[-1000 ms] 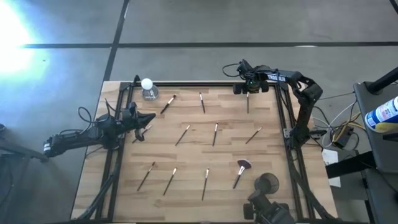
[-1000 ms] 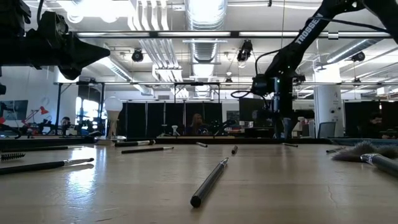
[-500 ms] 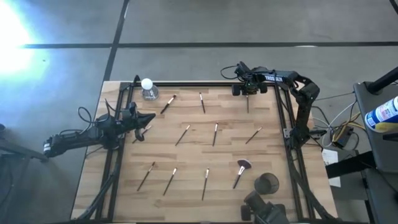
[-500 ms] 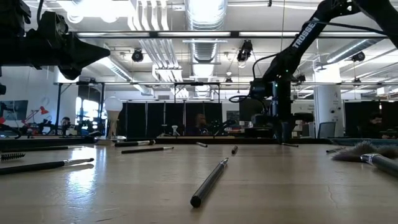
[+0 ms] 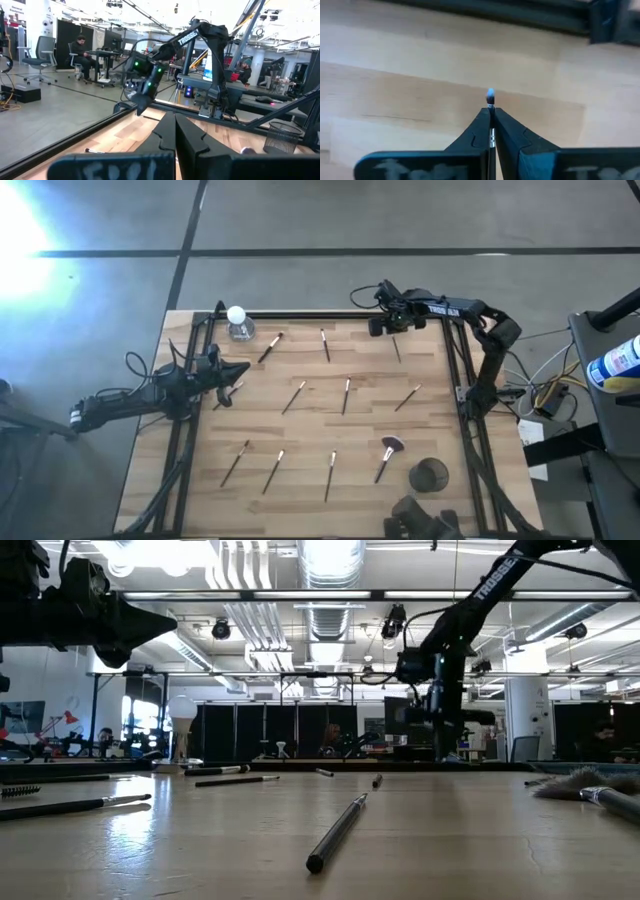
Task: Put items in baskets/containers
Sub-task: Put the eyeshadow brush into the brush holder
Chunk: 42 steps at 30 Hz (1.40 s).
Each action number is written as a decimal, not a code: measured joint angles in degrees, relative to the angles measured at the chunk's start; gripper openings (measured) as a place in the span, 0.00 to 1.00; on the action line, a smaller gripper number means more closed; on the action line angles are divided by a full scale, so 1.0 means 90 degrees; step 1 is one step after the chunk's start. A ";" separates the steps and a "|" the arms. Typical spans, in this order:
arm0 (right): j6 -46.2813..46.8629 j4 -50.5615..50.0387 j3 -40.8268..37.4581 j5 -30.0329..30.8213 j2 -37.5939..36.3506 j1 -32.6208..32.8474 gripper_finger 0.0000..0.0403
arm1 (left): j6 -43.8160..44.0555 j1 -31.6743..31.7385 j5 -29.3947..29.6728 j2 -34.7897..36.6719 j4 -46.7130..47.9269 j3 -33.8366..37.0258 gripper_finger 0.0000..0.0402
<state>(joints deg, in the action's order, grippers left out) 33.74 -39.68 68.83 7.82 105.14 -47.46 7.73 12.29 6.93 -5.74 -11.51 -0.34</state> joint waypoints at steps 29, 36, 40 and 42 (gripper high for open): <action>0.3664 -0.1870 -0.0859 0.3319 -0.4836 0.5489 0.03 | 0.0067 0.0000 0.0001 0.0000 -0.0058 0.0000 0.00; 0.6692 -0.4114 0.0235 0.4008 -0.3876 0.7285 0.03 | 0.0124 0.0000 -0.0001 0.0000 -0.0058 0.0000 0.00; 0.8049 -0.5233 0.0935 0.3833 -0.2994 0.7996 0.03 | 0.0138 0.0000 0.0000 0.0000 -0.0058 0.0000 0.00; 0.8593 -0.5615 0.1292 0.3718 -0.2569 0.8333 0.03 | 0.0138 0.0000 -0.0002 0.0000 -0.0057 0.0000 0.00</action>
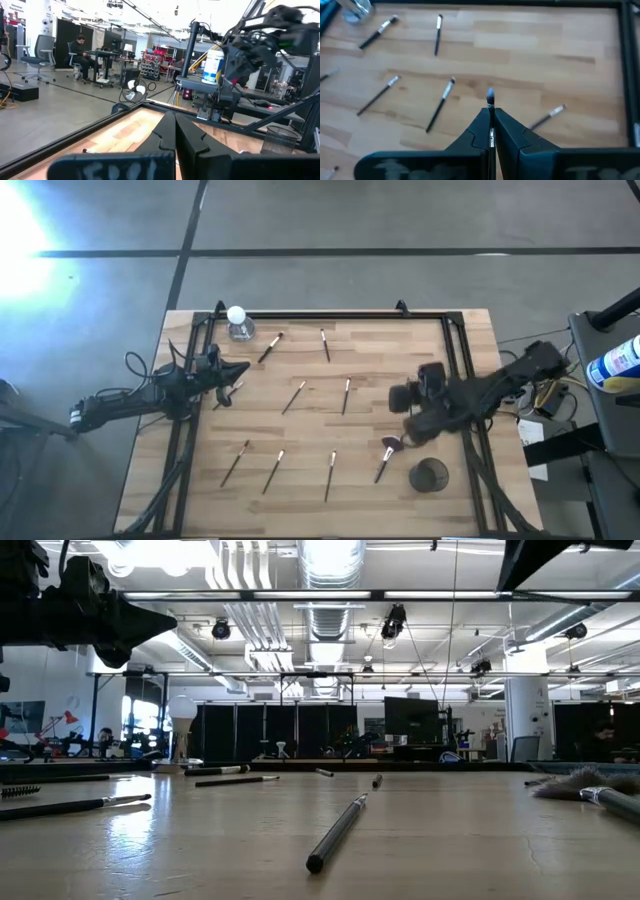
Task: Put items in baskets/containers
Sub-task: Put the eyeshadow brush into the brush holder
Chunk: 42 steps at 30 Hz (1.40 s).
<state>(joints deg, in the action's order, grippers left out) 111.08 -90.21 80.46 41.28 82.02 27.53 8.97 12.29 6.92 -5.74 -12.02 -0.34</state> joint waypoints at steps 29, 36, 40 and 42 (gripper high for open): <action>0.0822 0.0019 -0.0275 -0.0420 0.1331 0.2845 0.03 | 0.0139 0.0000 -0.0002 -0.0010 -0.0050 0.0000 0.00; 0.1194 0.0349 -0.0849 -0.0367 0.1331 0.3271 0.03 | 0.0141 0.0000 -0.0002 -0.0011 -0.0050 0.0000 0.00; 0.1158 0.0837 -0.1055 -0.0352 0.1331 0.3355 0.03 | 0.0141 0.0000 -0.0002 -0.0012 -0.0050 0.0000 0.00; 0.1129 0.0967 -0.1139 -0.0350 0.1331 0.3373 0.03 | 0.0141 0.0000 -0.0002 -0.0012 -0.0050 0.0000 0.00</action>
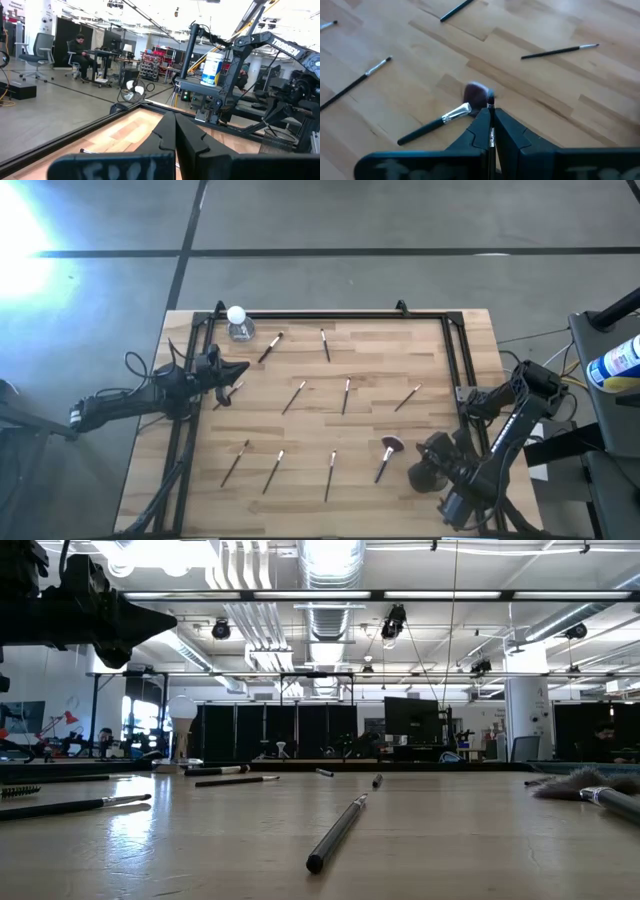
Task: Put items in baskets/containers
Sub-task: Put the eyeshadow brush into the brush holder
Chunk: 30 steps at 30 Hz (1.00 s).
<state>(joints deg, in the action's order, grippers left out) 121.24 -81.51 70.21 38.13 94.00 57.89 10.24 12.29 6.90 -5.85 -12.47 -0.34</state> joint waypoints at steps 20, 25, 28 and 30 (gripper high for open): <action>-0.0349 0.0431 -0.0150 -0.0731 -0.0004 0.0051 0.03 | 0.0032 0.0000 0.0000 0.0000 0.0006 0.0000 0.00; -0.0400 0.0485 -0.0142 -0.0801 -0.0007 0.0051 0.04 | 0.0042 0.0000 0.0000 0.0000 0.0007 0.0000 0.00; -0.0421 0.0487 -0.0142 -0.0813 -0.0007 0.0051 0.07 | 0.0049 0.0000 0.0000 0.0000 0.0007 0.0000 0.00; -0.0421 0.0487 -0.0141 -0.0816 -0.0007 0.0051 0.11 | 0.0051 0.0000 0.0000 0.0000 0.0007 0.0000 0.00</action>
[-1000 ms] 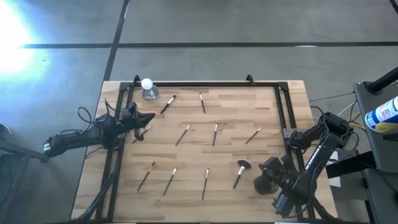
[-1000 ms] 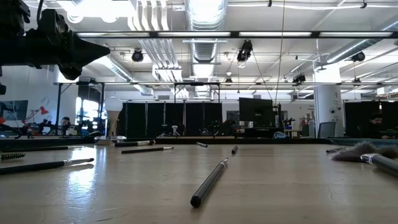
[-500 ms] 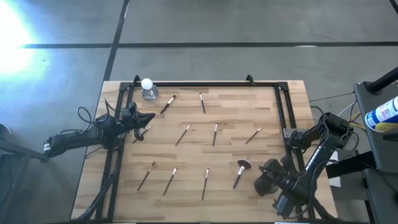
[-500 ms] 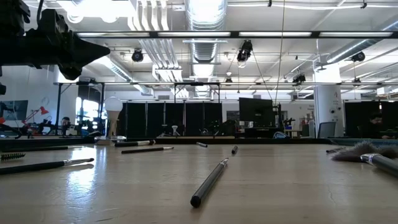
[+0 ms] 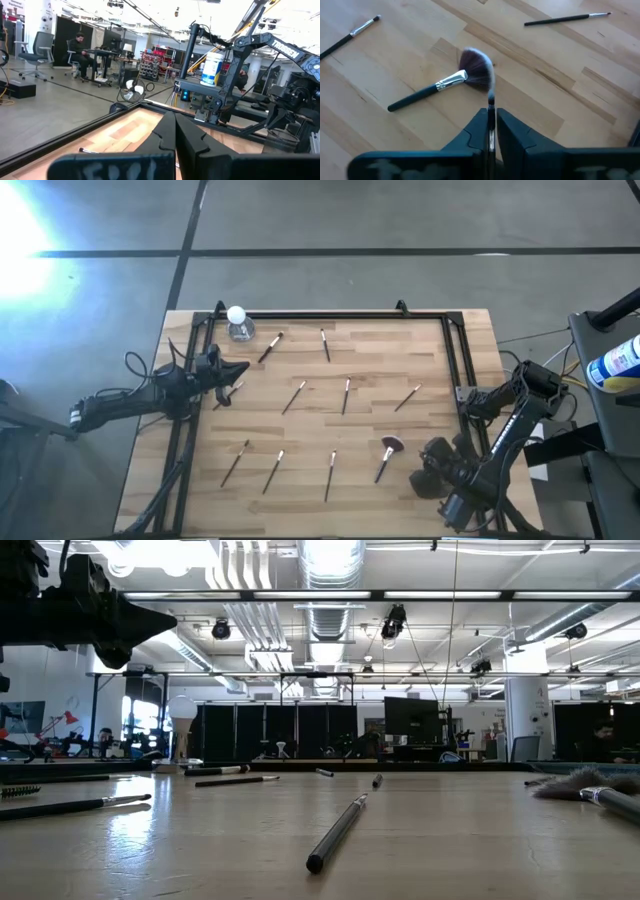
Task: Put items in baskets/containers
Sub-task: Put the eyeshadow brush into the brush holder, then put the foundation brush into the brush holder
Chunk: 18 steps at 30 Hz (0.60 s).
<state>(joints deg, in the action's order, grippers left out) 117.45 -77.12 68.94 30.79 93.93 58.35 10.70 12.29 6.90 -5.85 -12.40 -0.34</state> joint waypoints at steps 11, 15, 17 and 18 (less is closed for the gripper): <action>-0.0122 0.0000 0.0038 0.0007 0.0000 0.0000 0.22 | 0.0002 0.0000 0.0000 0.0000 0.0000 0.0000 0.00; -0.0233 -0.0094 0.0311 0.0129 0.0000 -0.0024 0.16 | 0.0003 0.0000 0.0000 0.0000 -0.0001 0.0000 0.00; -0.0275 -0.0111 0.0478 0.0364 -0.0010 -0.0098 0.12 | 0.0005 0.0000 0.0000 0.0000 -0.0002 0.0000 0.00; -0.0359 -0.0088 0.0558 0.0561 -0.0025 -0.0156 0.09 | 0.0005 0.0000 0.0000 0.0000 0.0000 0.0000 0.00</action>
<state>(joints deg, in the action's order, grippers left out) 114.21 -77.92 73.96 35.83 93.71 56.94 10.74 12.29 6.90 -5.85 -12.40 -0.34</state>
